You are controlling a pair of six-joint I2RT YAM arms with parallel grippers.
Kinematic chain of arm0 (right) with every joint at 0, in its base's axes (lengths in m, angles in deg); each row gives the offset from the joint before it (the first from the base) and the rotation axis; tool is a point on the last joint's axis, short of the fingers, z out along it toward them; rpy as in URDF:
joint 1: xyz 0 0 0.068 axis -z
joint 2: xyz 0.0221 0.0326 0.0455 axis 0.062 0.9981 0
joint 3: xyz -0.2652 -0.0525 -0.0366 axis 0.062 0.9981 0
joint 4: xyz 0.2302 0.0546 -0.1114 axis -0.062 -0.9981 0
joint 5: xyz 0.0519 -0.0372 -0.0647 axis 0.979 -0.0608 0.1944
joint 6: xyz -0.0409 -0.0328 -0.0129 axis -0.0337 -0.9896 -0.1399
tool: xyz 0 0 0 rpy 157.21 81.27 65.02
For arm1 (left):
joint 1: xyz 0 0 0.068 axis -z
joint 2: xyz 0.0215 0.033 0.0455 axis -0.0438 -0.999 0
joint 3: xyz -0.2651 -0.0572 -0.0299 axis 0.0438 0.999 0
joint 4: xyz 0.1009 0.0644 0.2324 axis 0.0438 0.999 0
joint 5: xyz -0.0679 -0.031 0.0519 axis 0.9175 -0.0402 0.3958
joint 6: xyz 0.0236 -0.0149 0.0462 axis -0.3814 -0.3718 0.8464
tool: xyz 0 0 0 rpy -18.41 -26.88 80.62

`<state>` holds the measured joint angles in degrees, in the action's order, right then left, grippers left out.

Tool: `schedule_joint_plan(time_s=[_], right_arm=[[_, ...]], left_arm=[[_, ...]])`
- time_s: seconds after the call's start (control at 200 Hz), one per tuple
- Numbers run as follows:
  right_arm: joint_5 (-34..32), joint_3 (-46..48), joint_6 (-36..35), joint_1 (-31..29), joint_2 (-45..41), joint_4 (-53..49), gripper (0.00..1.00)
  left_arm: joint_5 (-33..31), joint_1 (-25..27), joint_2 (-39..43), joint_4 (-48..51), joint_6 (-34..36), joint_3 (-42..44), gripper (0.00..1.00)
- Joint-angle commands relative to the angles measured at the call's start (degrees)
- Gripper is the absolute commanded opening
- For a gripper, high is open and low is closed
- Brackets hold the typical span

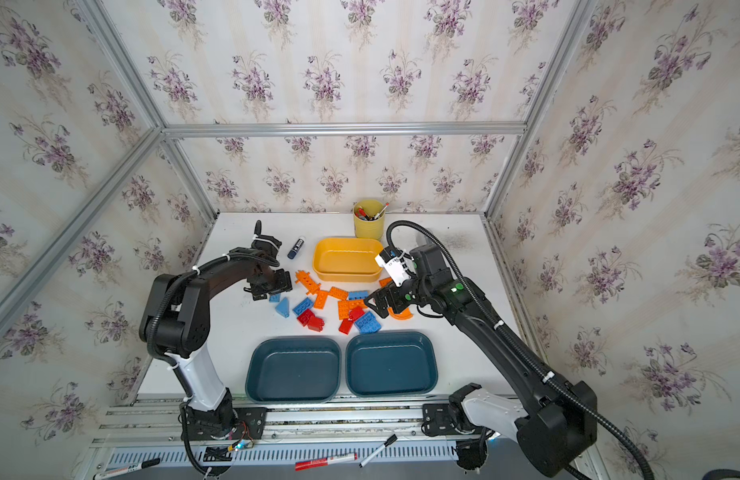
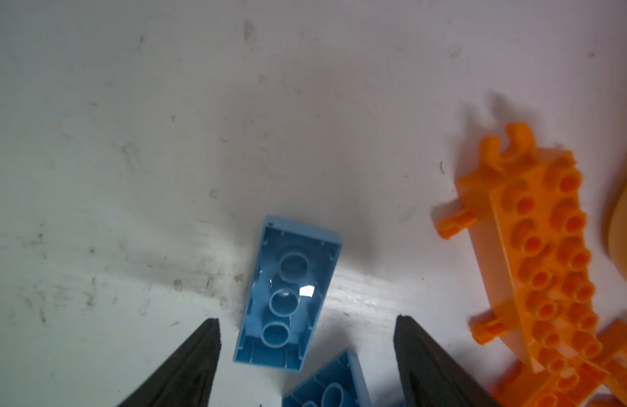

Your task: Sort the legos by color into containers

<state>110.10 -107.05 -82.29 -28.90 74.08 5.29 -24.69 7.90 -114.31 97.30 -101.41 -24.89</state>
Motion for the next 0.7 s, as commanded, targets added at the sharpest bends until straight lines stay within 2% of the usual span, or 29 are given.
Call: schedule_joint_plan(time_s=[0.0,0.305,0.505,0.695], right_arm=[[0.3,-0.1,-0.1,-0.1,-0.6,1.0,1.0],[0.8,1.0,1.4,-0.1,-1.9,2.1,1.0],[0.7,1.0,1.5,-0.1,-1.8,2.1,1.0],[0.5,1.2,1.0,-0.1,-1.3,2.0,1.0]], left_arm=[[-0.5,0.1,-0.2,-1.1,-1.0,-0.4,0.78],[5.2,0.5,-0.8,-0.5,-1.2,-0.8,0.77],[5.7,2.7,-2.0,-0.8,-3.1,-1.1,0.76],[3.1,3.8,0.7,-1.5,-4.6,-1.4,0.75]])
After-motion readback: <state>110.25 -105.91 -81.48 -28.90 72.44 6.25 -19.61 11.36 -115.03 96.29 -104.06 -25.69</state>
